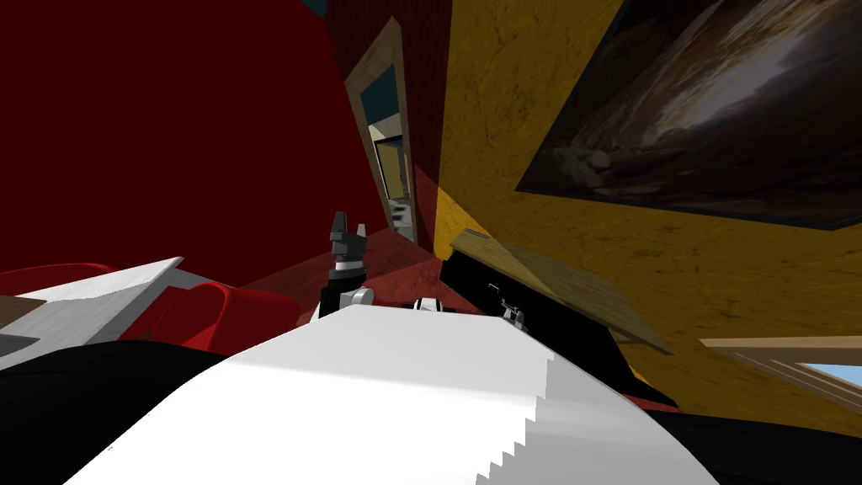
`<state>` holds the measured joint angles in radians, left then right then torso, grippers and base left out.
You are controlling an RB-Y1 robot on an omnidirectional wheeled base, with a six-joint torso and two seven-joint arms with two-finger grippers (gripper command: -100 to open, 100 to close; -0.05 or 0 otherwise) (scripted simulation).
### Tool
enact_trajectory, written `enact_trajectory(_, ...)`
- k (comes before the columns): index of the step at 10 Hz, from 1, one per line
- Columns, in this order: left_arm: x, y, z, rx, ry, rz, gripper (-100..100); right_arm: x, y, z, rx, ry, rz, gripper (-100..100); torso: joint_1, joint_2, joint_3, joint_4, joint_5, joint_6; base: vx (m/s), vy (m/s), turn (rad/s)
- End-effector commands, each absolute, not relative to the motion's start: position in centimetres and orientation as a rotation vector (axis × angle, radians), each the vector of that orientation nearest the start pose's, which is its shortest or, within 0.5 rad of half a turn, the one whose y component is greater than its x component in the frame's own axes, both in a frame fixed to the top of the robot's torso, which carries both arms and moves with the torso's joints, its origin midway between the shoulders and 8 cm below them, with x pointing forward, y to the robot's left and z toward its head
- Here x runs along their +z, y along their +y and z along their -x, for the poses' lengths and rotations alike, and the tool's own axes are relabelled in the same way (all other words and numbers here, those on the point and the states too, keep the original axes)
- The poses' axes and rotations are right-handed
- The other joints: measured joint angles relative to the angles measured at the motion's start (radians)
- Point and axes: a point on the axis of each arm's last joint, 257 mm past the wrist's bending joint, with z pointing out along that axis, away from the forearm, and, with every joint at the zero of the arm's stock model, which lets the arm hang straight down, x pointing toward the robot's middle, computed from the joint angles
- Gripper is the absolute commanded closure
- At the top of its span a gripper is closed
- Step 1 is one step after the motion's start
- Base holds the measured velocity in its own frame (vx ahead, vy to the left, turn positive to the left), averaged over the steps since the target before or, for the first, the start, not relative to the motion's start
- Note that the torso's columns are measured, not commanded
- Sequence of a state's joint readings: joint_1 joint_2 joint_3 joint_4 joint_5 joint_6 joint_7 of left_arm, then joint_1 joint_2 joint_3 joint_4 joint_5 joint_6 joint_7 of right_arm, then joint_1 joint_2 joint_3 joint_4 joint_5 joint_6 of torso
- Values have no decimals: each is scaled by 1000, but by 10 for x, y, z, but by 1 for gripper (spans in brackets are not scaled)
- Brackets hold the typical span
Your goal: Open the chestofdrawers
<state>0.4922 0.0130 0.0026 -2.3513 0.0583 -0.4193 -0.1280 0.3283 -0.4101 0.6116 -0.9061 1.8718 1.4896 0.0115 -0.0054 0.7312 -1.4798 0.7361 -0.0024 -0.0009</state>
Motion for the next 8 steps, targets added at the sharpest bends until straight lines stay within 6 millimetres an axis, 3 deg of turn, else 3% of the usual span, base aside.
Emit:
enact_trajectory(1, 44, 283, -342, -1224, 623, 637, 0, -360, -483, -227, -1554, 1514, 459, -100, 5, 4, 2, 1, 2, 1, -39, 113, -15)
enact_trajectory(2, 44, 283, -342, -1224, 623, 637, 0, -360, -483, -227, -1554, 1514, 459, -100, 8, 6, 4, 2, 3, 1, -15, 76, -8)
enact_trajectory(8, 44, 283, -342, -1224, 623, 637, 0, -321, -541, -259, -1549, 1503, 471, -100, 6, 6, 3, 2, 3, 1, -42, 94, -12)
